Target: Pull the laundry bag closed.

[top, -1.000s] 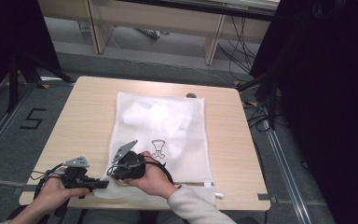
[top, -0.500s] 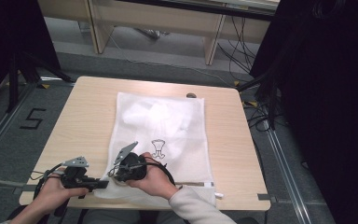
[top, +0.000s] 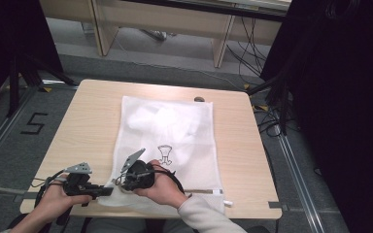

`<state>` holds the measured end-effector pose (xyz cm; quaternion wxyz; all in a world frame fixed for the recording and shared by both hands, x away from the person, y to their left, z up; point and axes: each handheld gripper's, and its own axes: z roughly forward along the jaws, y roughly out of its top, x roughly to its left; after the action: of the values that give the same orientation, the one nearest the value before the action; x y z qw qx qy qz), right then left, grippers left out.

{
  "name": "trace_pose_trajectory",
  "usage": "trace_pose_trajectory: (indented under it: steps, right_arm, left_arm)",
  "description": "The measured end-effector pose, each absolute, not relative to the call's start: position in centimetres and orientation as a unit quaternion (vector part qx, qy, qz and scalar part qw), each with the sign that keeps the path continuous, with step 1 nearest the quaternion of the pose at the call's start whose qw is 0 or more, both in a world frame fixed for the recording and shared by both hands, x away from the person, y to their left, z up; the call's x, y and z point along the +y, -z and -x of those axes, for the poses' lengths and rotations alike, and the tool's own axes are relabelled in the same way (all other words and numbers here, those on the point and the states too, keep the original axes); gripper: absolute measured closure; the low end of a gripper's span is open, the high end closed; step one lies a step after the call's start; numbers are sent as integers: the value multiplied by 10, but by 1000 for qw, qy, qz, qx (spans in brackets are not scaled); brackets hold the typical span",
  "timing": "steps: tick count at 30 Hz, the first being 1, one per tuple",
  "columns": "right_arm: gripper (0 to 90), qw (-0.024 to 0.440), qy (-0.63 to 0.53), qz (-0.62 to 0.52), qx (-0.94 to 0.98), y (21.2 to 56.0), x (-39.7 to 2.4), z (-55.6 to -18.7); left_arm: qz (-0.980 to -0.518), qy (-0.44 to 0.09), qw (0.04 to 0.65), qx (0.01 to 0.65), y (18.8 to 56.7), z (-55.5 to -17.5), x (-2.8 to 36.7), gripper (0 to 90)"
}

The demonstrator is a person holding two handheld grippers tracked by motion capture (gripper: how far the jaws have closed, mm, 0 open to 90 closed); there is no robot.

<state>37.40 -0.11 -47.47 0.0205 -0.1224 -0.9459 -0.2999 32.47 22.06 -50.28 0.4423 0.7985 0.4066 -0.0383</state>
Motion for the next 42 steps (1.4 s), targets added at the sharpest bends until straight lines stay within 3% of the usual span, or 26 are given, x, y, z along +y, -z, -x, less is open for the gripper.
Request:
trace_pose_trajectory:
  steps: [42]
  right_arm:
    - [823, 33, 259, 137, -956, 486, -17, -375]
  left_arm:
    - [-794, 33, 449, 409, 501, -324, 222, 857]
